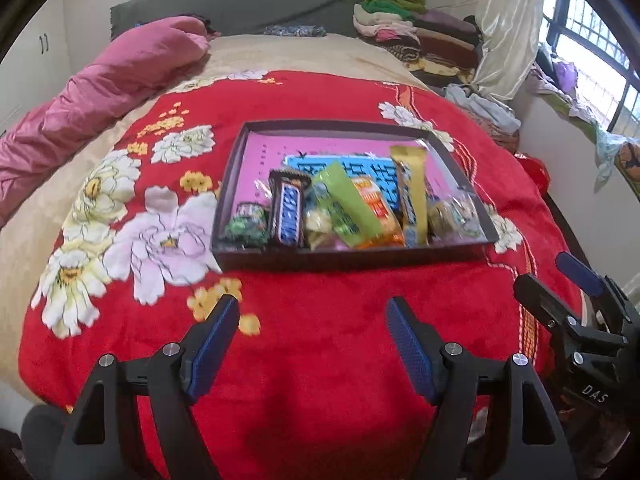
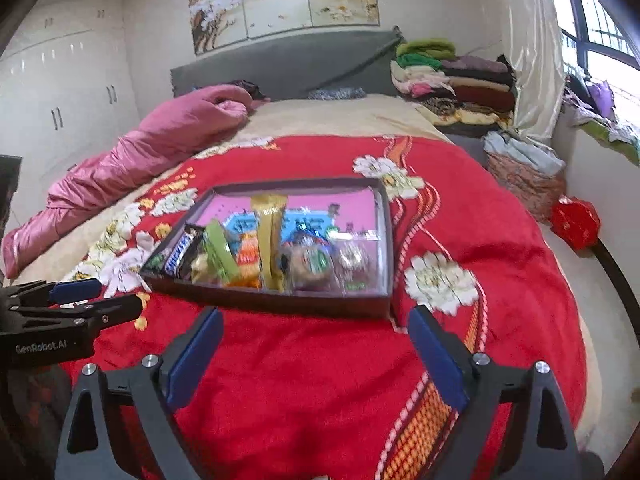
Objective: Organize snacks
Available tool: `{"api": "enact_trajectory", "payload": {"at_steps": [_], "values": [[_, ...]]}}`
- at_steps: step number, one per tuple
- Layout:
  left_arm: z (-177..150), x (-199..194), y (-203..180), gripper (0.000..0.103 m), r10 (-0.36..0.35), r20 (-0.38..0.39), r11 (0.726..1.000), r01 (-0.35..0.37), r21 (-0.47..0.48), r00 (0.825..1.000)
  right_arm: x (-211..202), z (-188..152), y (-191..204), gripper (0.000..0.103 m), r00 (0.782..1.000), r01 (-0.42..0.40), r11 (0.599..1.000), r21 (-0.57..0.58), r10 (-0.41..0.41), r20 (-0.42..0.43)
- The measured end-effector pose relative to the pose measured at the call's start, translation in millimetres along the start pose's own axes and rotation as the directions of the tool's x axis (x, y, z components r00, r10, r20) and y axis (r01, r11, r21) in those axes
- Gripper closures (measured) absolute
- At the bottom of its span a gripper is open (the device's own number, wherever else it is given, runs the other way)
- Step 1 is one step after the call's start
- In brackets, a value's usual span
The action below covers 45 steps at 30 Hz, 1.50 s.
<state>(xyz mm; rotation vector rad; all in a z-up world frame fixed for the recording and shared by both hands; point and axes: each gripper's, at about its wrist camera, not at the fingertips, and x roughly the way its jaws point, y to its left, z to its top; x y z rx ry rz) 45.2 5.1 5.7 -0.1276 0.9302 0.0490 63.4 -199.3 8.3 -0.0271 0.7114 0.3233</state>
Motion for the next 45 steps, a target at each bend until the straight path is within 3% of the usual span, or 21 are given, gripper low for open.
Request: {"api": "enact_trajectory", "payload": {"at_steps": [9,45], "values": [[-15,2,-6,0.026,0.008,-0.04,1.0,-0.007,0.026,0.999,-10,-13,-6,0.01,0.997,0.056,0.998,0.026,-0.055,-0.045],[-15,3,-11,0.026,0.007,-0.035,0.999,-0.006,0.04,0.999,-6,-16,1,0.008,0.998,0.028,1.0,-0.003,-0.028,-0.058]]}}
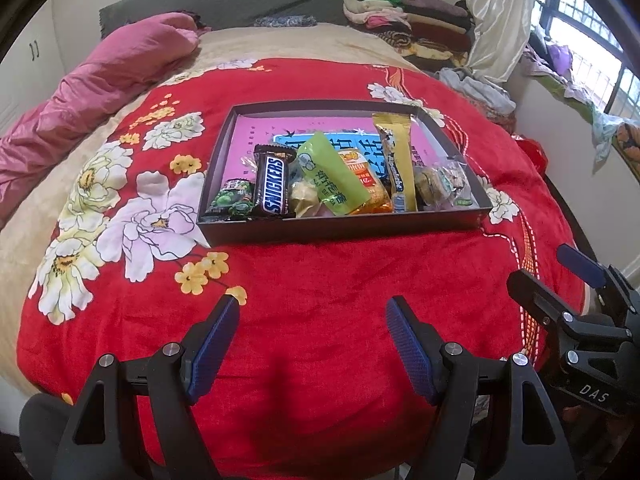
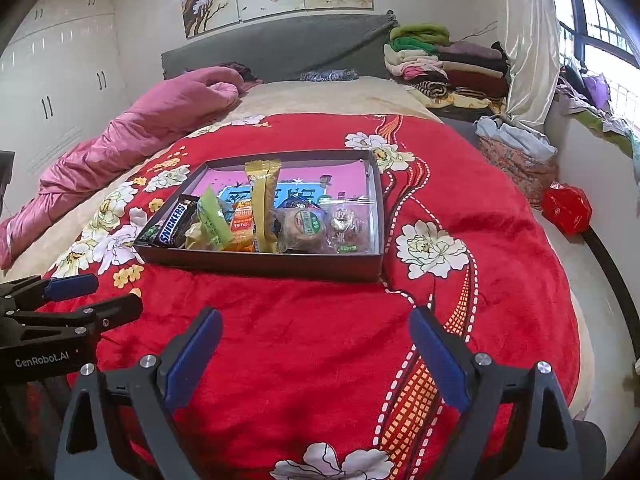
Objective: Organize snacks
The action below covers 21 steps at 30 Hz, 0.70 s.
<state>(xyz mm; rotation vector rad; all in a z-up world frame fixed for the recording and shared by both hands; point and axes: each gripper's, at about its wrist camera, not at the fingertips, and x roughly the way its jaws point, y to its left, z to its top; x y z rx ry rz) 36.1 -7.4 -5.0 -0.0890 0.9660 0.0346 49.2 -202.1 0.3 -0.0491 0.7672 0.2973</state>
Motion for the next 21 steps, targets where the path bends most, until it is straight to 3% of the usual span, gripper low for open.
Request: {"api": "enact_trajectory", "payload": {"at_steps": [21], "values": [[-1.2,2.8,5.0,0.026,0.002,-0.009,1.0,-0.003,-0.027,1.0,2.4,-2.1,1.6,0.005,1.0,0.008,1.0,-0.013,-0.008,0.003]]}}
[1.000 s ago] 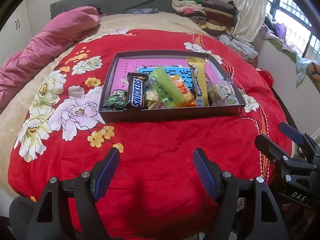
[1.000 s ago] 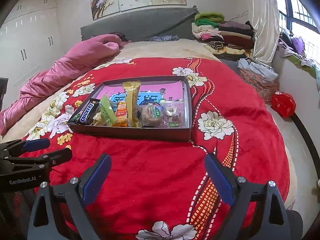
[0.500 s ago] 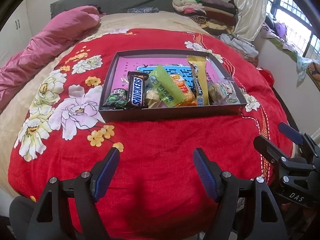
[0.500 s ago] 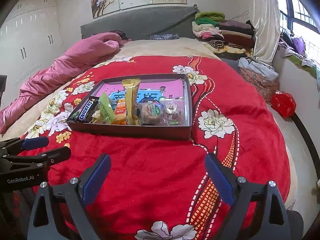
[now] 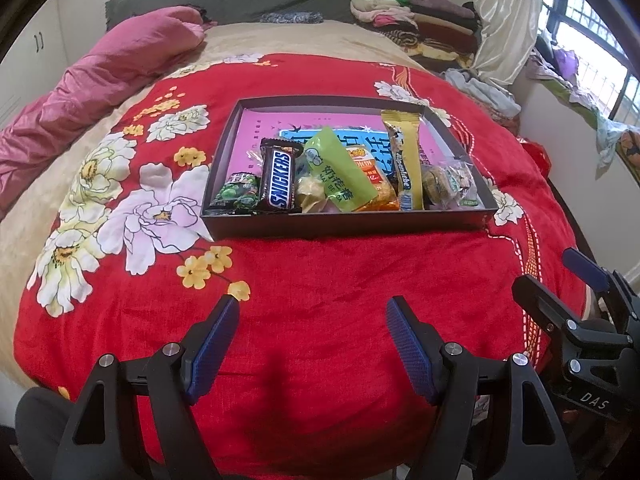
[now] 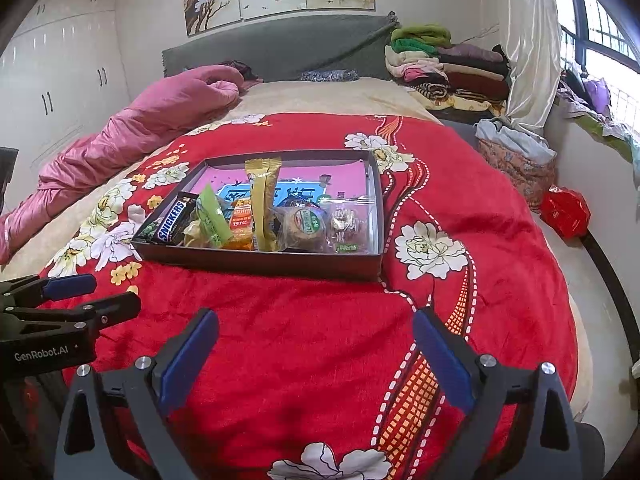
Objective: Organize snacks
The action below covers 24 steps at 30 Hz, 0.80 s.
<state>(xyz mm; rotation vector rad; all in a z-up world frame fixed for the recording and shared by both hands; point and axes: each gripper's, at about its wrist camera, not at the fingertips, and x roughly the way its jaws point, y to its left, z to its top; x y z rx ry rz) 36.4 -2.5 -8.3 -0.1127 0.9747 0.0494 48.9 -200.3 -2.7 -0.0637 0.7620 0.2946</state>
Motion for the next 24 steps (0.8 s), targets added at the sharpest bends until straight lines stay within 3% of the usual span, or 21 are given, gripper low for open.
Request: {"api": "enact_trajectory", "payload": {"at_steps": [24], "values": [[0.0,-4.6,-2.4,0.026,0.024,0.006,1.0,-0.024,0.009,1.0,0.0,-0.9,-0.2,0.005,1.0,0.0,1.0,-0.003,0.0,0.001]]}}
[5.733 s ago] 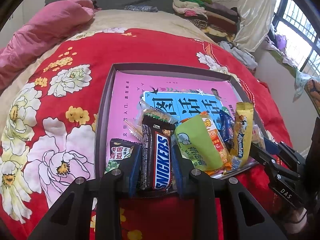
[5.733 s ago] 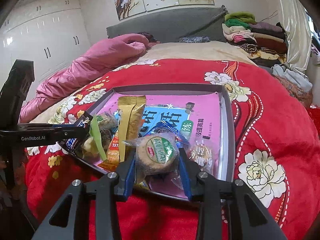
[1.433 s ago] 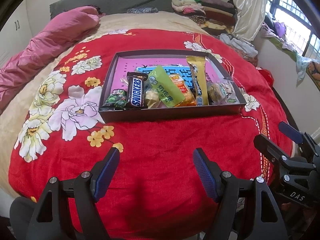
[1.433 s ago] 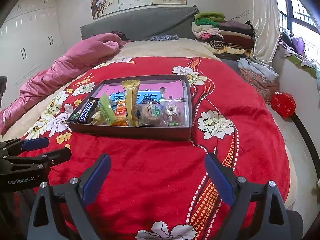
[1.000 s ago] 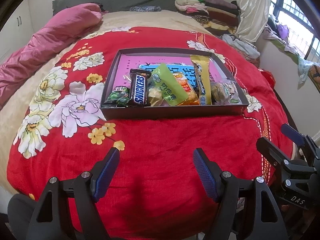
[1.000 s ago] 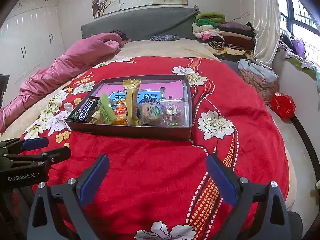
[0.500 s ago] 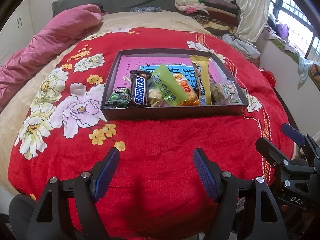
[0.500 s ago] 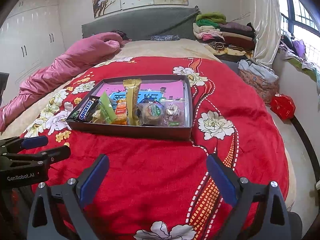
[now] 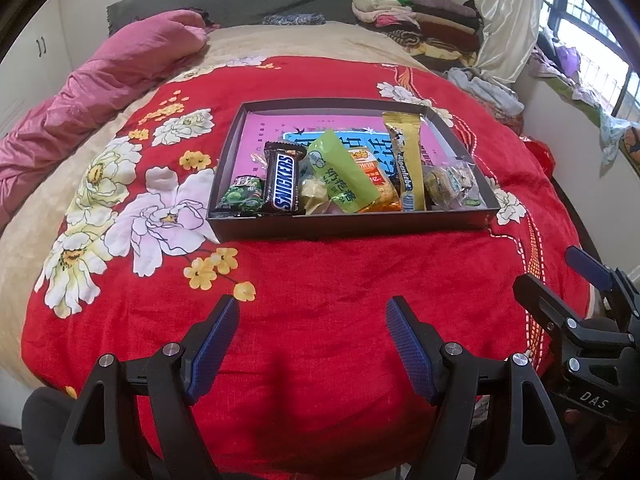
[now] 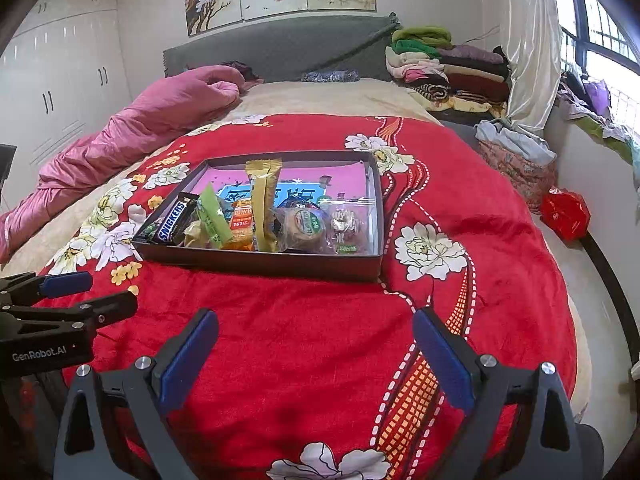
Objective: Organize snacks
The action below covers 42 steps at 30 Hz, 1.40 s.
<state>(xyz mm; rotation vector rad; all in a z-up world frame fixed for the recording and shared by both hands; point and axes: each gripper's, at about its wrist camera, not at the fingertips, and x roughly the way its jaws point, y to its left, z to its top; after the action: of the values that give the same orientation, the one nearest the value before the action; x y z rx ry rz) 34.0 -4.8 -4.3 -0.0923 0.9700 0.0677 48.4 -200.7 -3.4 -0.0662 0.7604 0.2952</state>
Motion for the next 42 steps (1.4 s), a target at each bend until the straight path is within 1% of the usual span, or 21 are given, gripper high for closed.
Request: {"api": "enact_trajectory", "payload": {"at_steps": [22,29,33,38,42], "values": [[1,-3,0,0.026,-0.009,-0.003,1.0,0.009,-0.016,1.0,-4,4,-3,0.005,1.0,0.015,1.0,0.007,-0.016,0.017],[0,-4,-5,0.026,-0.021,-0.002,1.0,0.021,0.012,1.0,-3,3,-5,0.005,0.999,0.032,0.999,0.002,-0.032,0.016],[0,-3,-5,0.026,-0.024,0.011,1.0,0.023,0.021,1.0,-2,2,-4,0.005,0.999,0.041,0.999,-0.005,-0.041,0.012],[1,7,3,0.026,-0.025,-0.006,0.999,0.025,-0.022,1.0,-1,1,-2,0.005,0.999,0.049,0.999,-0.016,-0.049,0.006],[6,14,15,0.026,-0.035,0.009,0.997,0.036,-0.063,0.999,-1,1,4,0.005,0.998,0.064,0.996,-0.058,-0.063,0.017]]}}
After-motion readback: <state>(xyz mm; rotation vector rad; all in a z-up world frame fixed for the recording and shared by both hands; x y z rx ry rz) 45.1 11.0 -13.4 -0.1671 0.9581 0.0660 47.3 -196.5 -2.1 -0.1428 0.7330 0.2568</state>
